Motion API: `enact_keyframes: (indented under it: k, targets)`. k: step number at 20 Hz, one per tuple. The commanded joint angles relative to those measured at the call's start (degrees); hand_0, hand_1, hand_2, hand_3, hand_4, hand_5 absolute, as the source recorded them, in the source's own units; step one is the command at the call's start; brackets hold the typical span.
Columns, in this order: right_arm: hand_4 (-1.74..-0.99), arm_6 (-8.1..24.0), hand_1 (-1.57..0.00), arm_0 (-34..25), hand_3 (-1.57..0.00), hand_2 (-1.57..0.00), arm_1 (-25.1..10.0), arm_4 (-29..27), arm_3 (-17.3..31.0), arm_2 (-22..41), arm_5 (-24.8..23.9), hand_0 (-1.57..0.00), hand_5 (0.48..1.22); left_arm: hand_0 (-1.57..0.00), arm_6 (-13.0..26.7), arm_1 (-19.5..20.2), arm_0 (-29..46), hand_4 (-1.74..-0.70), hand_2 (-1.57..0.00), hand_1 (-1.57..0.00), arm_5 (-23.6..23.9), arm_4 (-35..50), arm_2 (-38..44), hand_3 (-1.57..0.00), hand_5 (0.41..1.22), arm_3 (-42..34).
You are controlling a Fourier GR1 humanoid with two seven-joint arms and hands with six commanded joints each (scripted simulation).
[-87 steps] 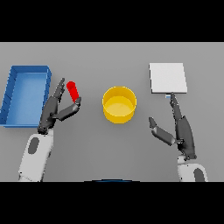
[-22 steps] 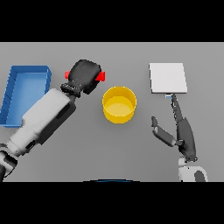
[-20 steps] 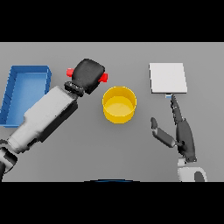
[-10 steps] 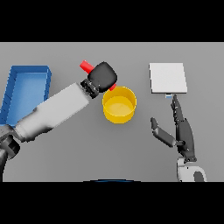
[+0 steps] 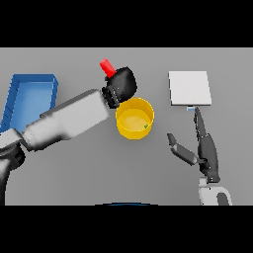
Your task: Pick up the red beaker and tilt it to pour out 1 green nut into yellow bowl. Pick up the yellow bowl and place it on the metallic measuring scale.
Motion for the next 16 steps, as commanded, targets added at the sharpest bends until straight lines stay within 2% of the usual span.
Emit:
enact_keyframes:
  k: [1, 4, 9, 11, 12, 14, 15, 16]
  targets:
    - [-1.250, 0.12, 0.00, 0.02, 0.00, 0.00, -0.02, 1.09, -0.16, 0.31, -0.60, 0.00, 0.583, -1.57, -0.51, 0.15, -1.07, -1.74, -1.57, -1.57, -0.99, -0.65, -1.09, -1.57, 1.221, 0.28]
    - [-1.216, 0.46, 0.00, -0.78, 0.00, 0.00, -0.36, 0.81, -0.44, -0.26, -0.76, 0.00, 0.585, -1.57, -1.99, -1.08, -3.37, -1.74, -1.57, -1.57, -1.60, -1.92, -3.98, -1.57, 1.221, 1.95]
    - [-1.209, -1.38, 0.00, -0.34, 0.00, 0.00, -0.56, 1.38, -0.06, 0.16, -0.67, 0.00, 0.593, -1.57, -4.91, -1.34, -5.97, -1.73, -1.57, -1.57, 0.41, -3.94, -8.62, -1.57, 1.221, 3.45]
    - [-1.207, -1.75, 0.00, 0.65, 0.00, 0.00, -0.33, 2.14, -0.33, 0.59, -1.06, 0.00, 0.594, -1.57, -6.32, -0.84, -7.78, -1.73, -1.57, -1.57, 0.55, -4.05, -9.43, -1.57, 1.221, 3.86]
    - [-1.206, -0.63, 0.00, 0.55, 0.00, 0.00, -0.21, 2.28, -0.89, 0.72, -1.09, 0.00, 0.592, -1.57, -6.76, -0.59, -9.39, -1.73, -1.57, -1.57, 0.35, -3.61, -8.97, -1.57, 1.221, 4.35]
    - [-1.209, -1.66, 0.00, 0.60, 0.00, 0.00, -0.55, 2.12, -1.05, 0.64, -0.88, 0.00, 0.592, -1.57, -7.72, 0.68, -12.13, -1.73, -1.57, -1.57, 1.24, -2.32, -7.46, -1.57, 1.221, 4.98]
    - [-1.203, -2.03, 0.00, 0.75, 0.00, 0.00, -0.41, 2.31, -0.84, 0.71, -1.11, 0.00, 0.592, -1.57, -8.10, 1.83, -13.60, -1.73, -1.57, -1.57, 2.37, -1.65, -6.45, -1.49, 1.221, 5.55]
    - [-1.201, -1.07, 0.00, -0.36, 0.00, 0.00, -0.09, 2.32, -0.39, 0.61, -1.37, 0.00, 0.592, -1.57, -8.10, 2.88, -15.43, -1.68, -1.40, -1.57, 2.23, -0.83, -5.25, -1.51, 1.221, 5.88]
